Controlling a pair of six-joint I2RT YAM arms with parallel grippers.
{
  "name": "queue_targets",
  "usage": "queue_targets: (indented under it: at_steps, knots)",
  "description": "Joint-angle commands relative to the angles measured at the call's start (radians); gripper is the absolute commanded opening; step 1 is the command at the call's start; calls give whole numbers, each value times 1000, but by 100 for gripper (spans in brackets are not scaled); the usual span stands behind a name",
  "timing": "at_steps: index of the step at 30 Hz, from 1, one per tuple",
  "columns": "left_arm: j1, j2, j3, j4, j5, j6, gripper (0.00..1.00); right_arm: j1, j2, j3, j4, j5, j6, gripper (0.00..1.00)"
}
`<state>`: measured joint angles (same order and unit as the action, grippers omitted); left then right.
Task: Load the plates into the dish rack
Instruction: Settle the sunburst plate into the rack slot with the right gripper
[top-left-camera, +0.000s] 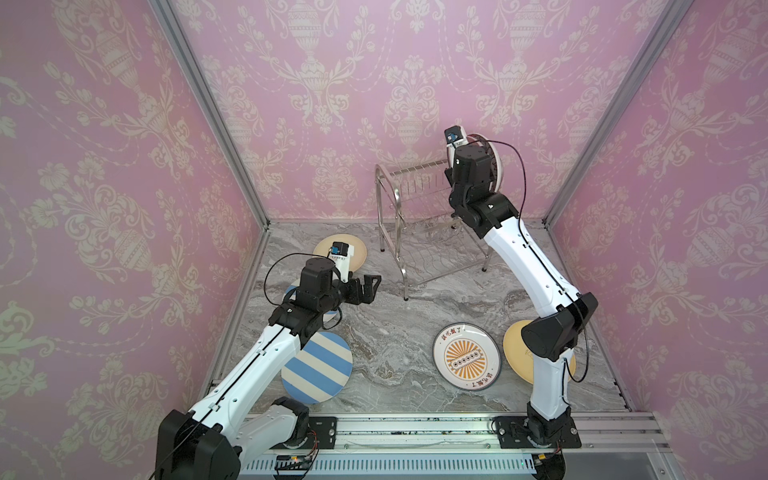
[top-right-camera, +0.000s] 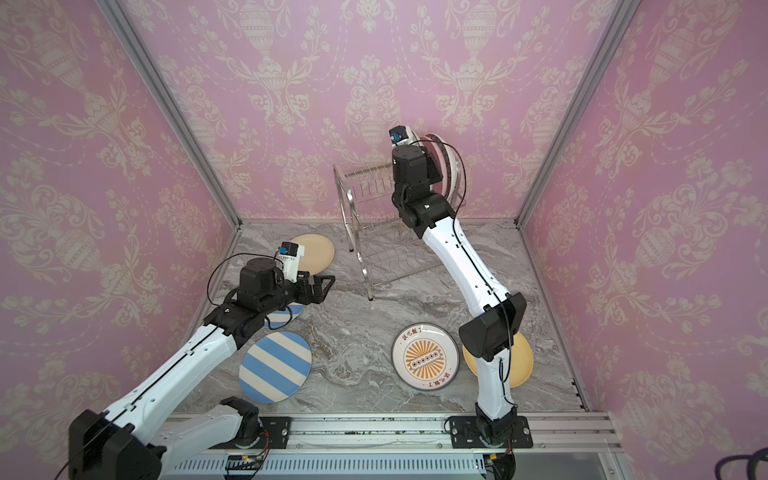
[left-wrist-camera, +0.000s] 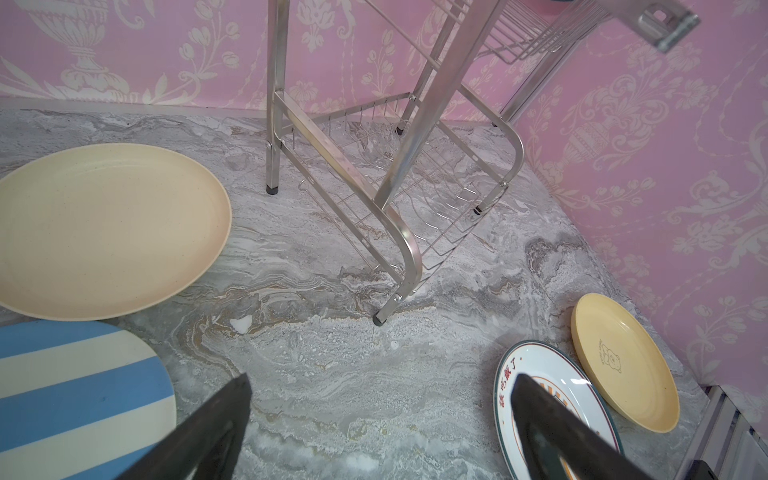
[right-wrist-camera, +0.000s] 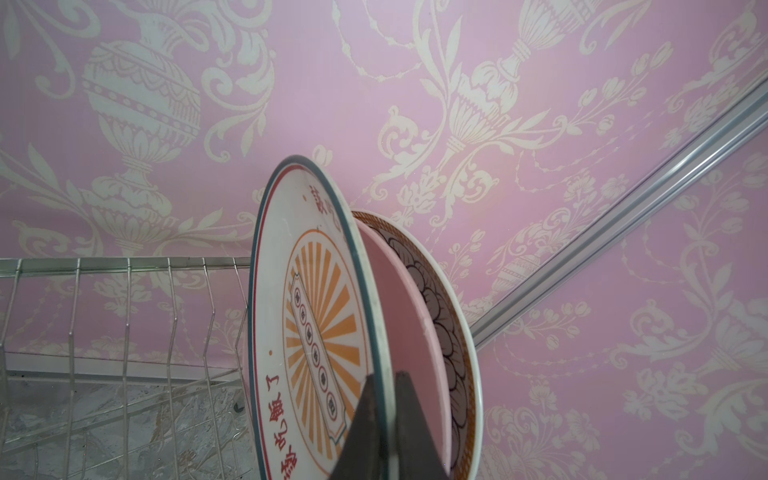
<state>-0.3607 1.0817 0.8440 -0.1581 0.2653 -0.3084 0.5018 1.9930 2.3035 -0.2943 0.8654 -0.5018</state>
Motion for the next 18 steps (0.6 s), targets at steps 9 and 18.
queue_targets:
  at_steps: [9,18]
  knots:
    - [9,-1,-17,-5,26,-12,99,29,-30,42,67,-5,-3,0]
    - [9,-7,-12,-21,20,-5,99,21,6,55,54,-3,15,0]
